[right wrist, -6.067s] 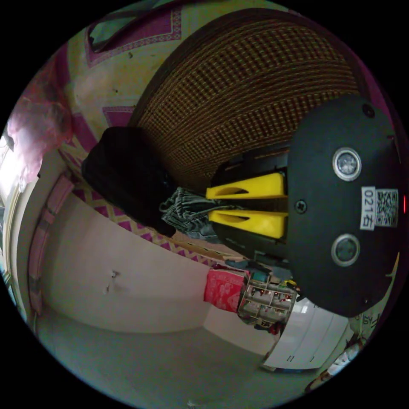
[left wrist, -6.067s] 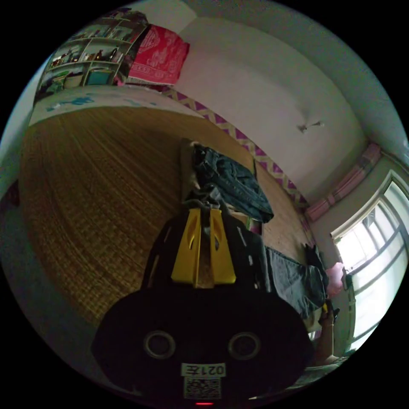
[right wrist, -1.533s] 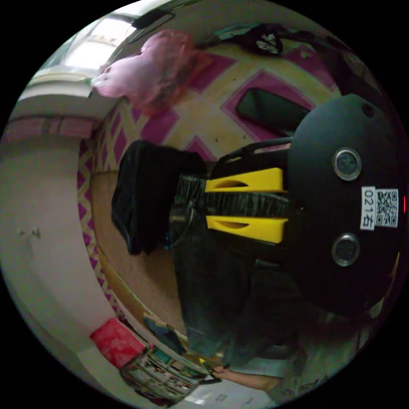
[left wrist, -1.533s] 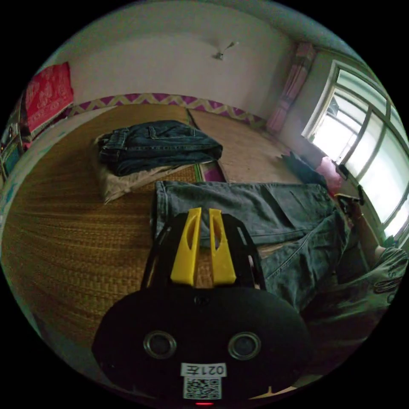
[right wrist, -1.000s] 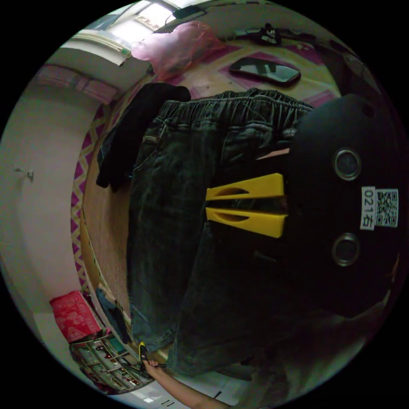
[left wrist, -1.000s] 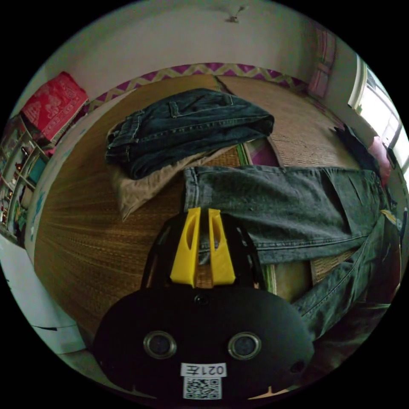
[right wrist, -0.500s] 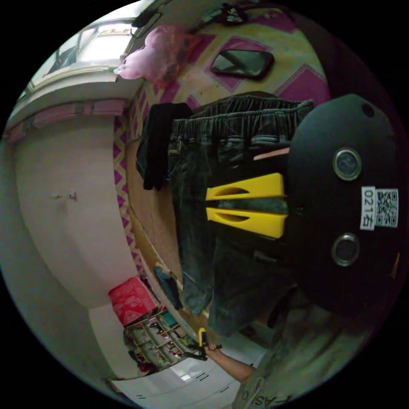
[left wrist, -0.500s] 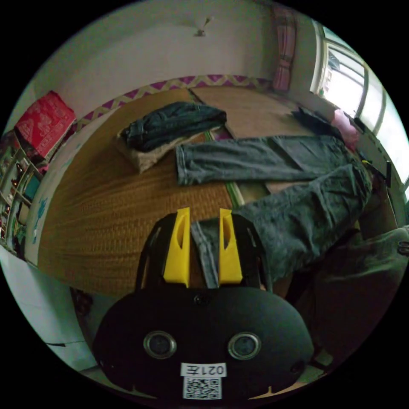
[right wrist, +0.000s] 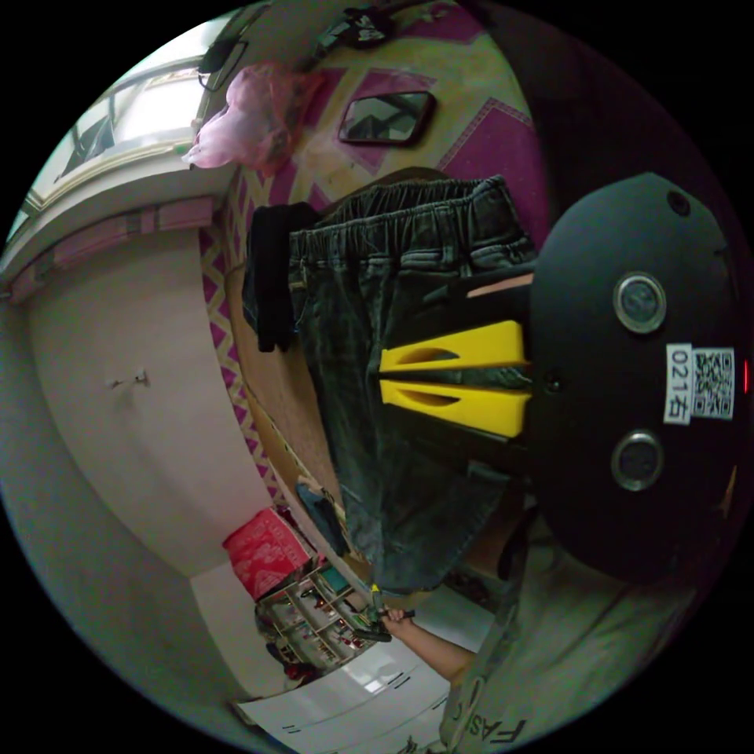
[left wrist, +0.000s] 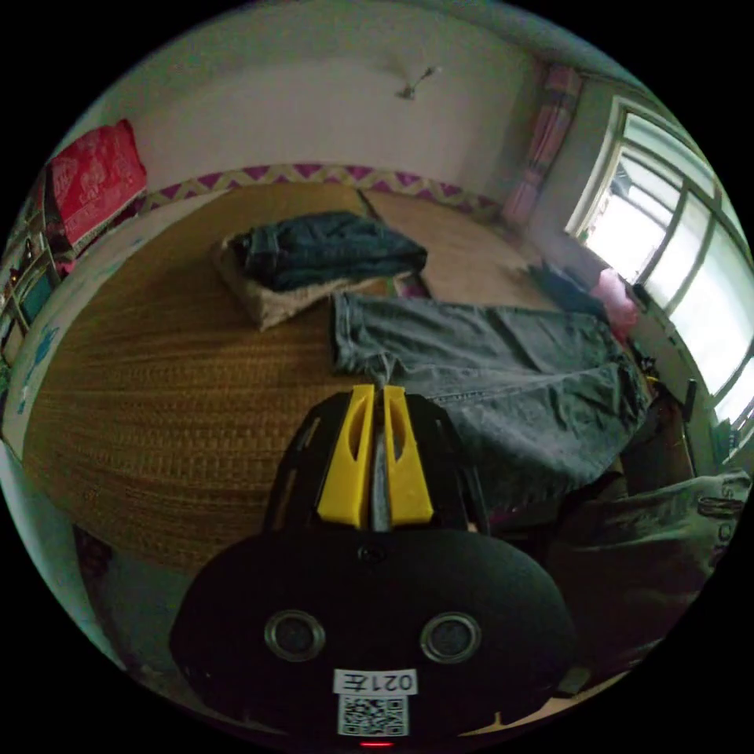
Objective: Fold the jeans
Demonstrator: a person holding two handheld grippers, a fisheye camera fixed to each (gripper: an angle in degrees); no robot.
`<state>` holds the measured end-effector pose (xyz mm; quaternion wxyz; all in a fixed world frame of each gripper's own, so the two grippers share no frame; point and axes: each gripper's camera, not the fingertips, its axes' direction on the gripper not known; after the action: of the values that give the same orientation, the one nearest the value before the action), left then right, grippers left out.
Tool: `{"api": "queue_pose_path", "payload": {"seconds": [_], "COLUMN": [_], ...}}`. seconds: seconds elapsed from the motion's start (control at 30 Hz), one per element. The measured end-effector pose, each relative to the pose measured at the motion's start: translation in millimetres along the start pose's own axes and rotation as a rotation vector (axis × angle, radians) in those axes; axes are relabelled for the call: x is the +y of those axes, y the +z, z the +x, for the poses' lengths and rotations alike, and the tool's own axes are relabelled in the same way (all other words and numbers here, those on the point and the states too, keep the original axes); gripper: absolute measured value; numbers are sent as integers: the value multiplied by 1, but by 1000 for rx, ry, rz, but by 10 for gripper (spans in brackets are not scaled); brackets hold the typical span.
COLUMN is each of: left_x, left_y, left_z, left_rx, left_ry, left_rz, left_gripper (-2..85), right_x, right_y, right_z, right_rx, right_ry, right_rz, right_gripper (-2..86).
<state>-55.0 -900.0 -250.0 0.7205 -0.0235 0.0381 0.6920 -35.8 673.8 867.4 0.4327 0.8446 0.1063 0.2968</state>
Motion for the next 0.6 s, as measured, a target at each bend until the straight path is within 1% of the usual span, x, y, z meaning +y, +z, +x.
{"api": "queue_pose_path", "payload": {"seconds": [0.03, 0.1, 0.17, 0.27, 0.3, 0.33, 0.37, 0.43, 0.57, 0.6], "left_x": [5, 15, 26, 53, 71, 92, 102, 141, 198, 215], "left_y": [15, 25, 16, -14, -32, -51, -58, -77, -82, -79], "left_z": [-9, -18, -29, -43, -49, -54, -56, -54, -37, -33], "left_rx": [-12, -10, 18, 72, 101, 139, 161, 215, 250, 258], "left_ry": [-9, -20, -69, -110, -144, -187, -202, -283, -460, -539], "left_rz": [-74, -106, -55, 63, 142, 215, 237, 266, 306, 323], "left_gripper": [-5, -3, -1, 8, 17, 47, 62, 98, 102, 95], "right_x": [3, 9, 17, 35, 45, 56, 62, 90, 133, 145], "right_y": [0, 1, 1, -14, -27, -44, -52, -83, -97, -93], "right_z": [1, 2, 5, 18, 29, 43, 50, 78, 112, 122], "right_rx": [6, 21, 39, 131, 167, 192, 199, 196, 81, 31], "right_ry": [-4, -15, -21, 10, 52, 121, 160, 308, 524, 582], "right_rz": [-12, -31, -54, -62, -37, -3, 14, 75, 110, 112], "right_gripper": [13, 17, 24, 47, 59, 70, 76, 83, 92, 97]}}
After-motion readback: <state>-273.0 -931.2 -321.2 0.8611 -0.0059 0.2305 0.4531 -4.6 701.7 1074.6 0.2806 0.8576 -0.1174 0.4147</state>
